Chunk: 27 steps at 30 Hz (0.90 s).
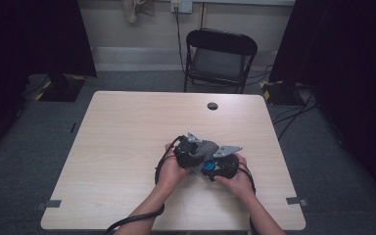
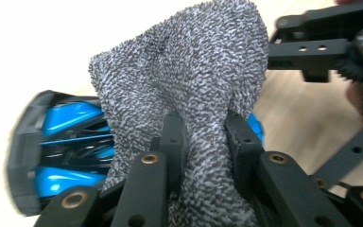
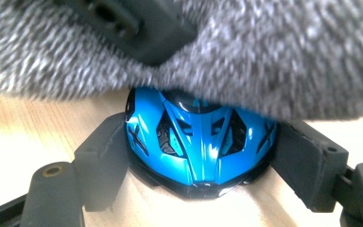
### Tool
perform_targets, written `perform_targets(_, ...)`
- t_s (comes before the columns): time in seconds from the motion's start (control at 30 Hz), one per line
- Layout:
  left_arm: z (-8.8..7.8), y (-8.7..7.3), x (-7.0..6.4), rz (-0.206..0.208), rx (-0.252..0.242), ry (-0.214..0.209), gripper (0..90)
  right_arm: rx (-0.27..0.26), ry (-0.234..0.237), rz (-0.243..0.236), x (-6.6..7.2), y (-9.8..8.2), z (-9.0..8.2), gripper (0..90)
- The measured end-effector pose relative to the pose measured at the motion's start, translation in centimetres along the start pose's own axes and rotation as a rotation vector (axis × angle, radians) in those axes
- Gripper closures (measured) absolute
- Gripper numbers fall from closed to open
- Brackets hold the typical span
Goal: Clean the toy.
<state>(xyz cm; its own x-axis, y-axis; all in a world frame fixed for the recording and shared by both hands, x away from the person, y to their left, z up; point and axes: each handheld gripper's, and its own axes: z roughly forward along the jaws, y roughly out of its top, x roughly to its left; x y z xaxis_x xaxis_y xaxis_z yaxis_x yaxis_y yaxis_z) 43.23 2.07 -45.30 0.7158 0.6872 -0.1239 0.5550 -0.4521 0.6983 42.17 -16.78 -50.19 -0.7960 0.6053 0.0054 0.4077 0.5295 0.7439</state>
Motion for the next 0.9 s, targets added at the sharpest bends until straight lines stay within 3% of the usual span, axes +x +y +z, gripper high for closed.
perform_targets(0.27,-0.3,0.0,1.6,-0.02,-0.015,0.028,72.6,0.0,-0.002,0.001,0.0,0.0,0.0,24.0)
perform_targets(0.47,-0.7,-0.4,3.5,-0.065,-0.025,0.067,72.6,-0.001,-0.002,0.003,0.0,0.0,0.0,24.0)
perform_targets(0.77,-0.9,-0.2,4.4,-0.039,-0.014,0.112,72.6,0.0,-0.003,0.005,0.1,0.0,0.0,24.1)
perform_targets(0.9,-1.2,-0.2,5.1,-0.068,-0.011,0.122,72.7,0.0,-0.003,0.005,0.1,0.0,0.0,24.1)
